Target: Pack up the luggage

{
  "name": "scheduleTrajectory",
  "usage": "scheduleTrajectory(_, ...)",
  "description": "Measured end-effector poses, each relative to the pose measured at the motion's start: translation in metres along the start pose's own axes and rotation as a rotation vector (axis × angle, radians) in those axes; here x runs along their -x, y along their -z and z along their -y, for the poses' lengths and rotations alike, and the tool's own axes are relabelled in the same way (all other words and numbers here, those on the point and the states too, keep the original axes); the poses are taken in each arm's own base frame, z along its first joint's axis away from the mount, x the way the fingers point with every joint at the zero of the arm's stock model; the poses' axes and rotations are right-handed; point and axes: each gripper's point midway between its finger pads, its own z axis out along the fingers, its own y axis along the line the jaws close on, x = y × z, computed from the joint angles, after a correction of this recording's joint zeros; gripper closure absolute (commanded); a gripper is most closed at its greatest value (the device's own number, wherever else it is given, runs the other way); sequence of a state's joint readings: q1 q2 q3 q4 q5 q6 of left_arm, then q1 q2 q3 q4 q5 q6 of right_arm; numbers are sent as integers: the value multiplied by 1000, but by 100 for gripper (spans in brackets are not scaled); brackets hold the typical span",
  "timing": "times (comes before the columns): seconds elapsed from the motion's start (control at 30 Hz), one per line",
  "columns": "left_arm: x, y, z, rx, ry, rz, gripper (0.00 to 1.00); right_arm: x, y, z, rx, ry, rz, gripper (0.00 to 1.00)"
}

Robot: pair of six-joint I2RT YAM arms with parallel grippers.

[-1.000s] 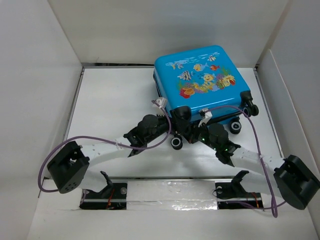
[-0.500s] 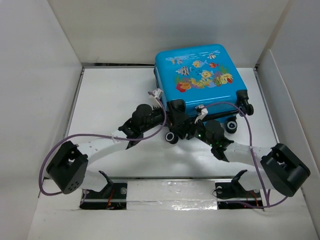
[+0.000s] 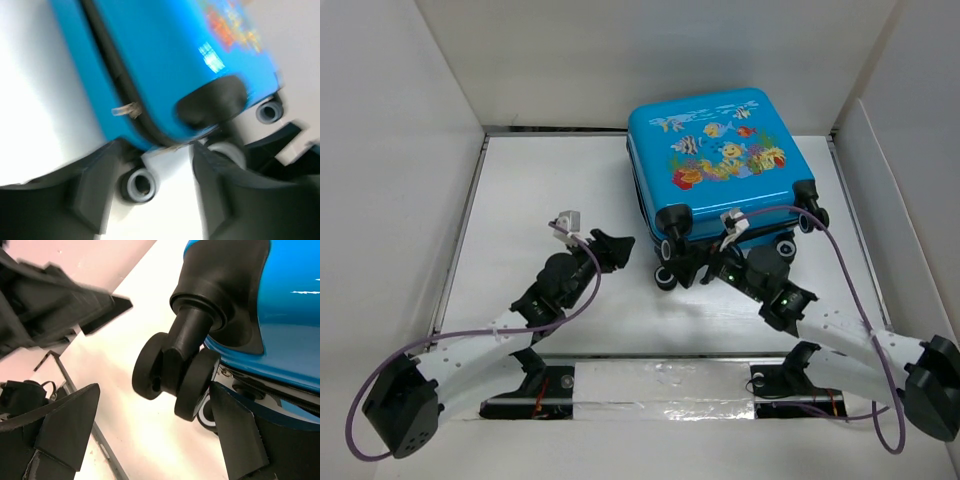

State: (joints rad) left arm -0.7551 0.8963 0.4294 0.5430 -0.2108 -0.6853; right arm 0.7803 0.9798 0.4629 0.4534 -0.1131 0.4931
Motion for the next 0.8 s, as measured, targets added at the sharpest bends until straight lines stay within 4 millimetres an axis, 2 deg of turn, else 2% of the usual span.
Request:
scheduleTrajectory(0.07,-13,9,-18,29,-14,-15,67,2,6,1,-13,9,1,3)
scheduleTrajectory(0.13,-31,14,-34,48,-33,-54,76,5,11,2,-30,17,5,2)
scheduleTrajectory(0.17,-41,16,-41,54,-41,-79,77,6,13,4,-41,21,8,2)
scheduleTrajectory(0.23,-61,19,-49,52,-54,-131,76,7,14,7,-67,26,2,1)
scheduleTrajectory(0.27,-72,20,-51,47,-63,-164,71,8,14,8,-76,29,-2,1)
scheduleTrajectory(0.43,-109,12,-48,7,-106,-287,64,11,1,12,-114,38,-17,1)
scheduleTrajectory(0.53,-118,-2,-40,-20,-118,-324,62,3,-7,19,-138,39,-46,1)
scheduleTrajectory(0.67,-122,-18,-16,-96,-118,-329,54,-7,-17,26,-166,38,-85,1)
scheduleTrajectory(0.73,-124,-23,-4,-130,-123,-325,51,-6,-21,26,-169,37,-90,3)
scheduleTrajectory(0.8,-127,-27,-1,-129,-133,-324,51,0,-24,25,-167,38,-76,6)
